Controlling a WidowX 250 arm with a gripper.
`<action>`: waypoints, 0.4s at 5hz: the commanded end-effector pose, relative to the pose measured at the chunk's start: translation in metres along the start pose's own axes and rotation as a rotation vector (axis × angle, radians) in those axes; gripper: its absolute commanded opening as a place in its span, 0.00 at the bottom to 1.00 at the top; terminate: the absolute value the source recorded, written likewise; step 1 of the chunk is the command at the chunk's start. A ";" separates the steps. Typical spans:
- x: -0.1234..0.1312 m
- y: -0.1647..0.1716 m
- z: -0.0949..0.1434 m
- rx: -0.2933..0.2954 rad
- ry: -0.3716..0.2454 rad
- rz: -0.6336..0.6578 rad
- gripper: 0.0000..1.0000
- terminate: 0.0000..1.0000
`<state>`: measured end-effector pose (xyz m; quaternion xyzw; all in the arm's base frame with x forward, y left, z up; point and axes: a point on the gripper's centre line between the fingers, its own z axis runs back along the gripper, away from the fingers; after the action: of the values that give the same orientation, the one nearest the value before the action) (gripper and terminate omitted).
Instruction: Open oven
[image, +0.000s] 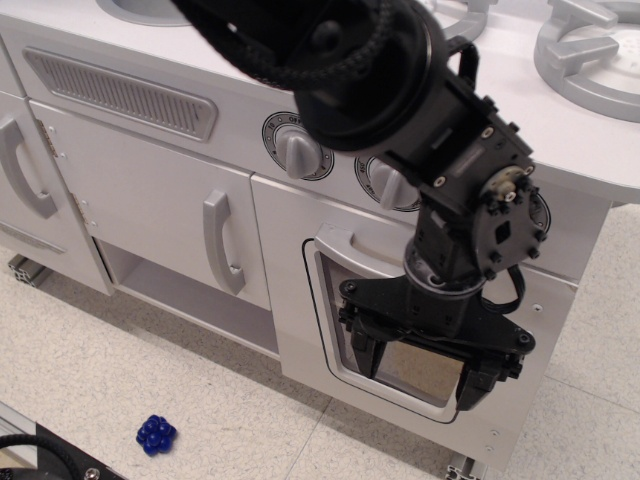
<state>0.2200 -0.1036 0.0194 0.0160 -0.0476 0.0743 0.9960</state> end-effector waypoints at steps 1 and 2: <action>0.000 0.000 0.000 0.000 0.000 0.000 1.00 0.00; 0.000 0.020 -0.006 -0.047 0.025 0.178 1.00 0.00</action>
<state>0.2110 -0.0806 0.0049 -0.0018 -0.0224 0.1676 0.9856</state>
